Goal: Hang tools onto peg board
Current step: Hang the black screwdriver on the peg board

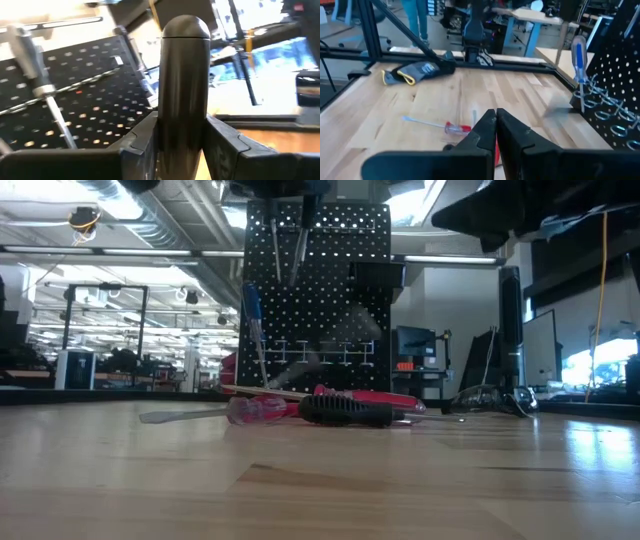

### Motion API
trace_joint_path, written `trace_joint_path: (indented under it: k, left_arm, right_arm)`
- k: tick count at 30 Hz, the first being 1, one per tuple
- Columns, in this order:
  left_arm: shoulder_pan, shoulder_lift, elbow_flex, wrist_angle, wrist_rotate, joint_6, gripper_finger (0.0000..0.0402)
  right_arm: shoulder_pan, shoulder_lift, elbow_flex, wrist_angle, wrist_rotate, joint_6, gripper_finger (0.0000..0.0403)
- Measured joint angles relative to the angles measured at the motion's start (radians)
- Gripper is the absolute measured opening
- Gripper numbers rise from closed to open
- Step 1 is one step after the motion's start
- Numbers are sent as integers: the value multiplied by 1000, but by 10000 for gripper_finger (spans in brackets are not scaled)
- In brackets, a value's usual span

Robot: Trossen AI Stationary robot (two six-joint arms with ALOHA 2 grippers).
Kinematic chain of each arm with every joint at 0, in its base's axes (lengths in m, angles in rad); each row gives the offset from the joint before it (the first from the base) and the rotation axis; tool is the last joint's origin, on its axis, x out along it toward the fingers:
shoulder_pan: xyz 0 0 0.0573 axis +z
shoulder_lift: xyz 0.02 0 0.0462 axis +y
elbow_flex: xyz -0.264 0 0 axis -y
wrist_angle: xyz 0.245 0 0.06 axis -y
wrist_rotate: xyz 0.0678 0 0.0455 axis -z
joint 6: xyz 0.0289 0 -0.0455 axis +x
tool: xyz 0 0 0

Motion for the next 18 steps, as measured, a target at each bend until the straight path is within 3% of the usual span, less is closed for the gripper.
trace_joint_path:
  k: [4,12,18]
  left_arm:
    - [-32,0,0,-16,-7,-6,113]
    - [-78,0,0,-69,-9,-26,113]
    - [-111,0,-1,-96,-8,-71,113]
  right_arm:
    - [0,0,2,5,-1,0,36]
    - [0,27,2,12,-1,5,137]
    - [0,74,2,43,-1,3,182]
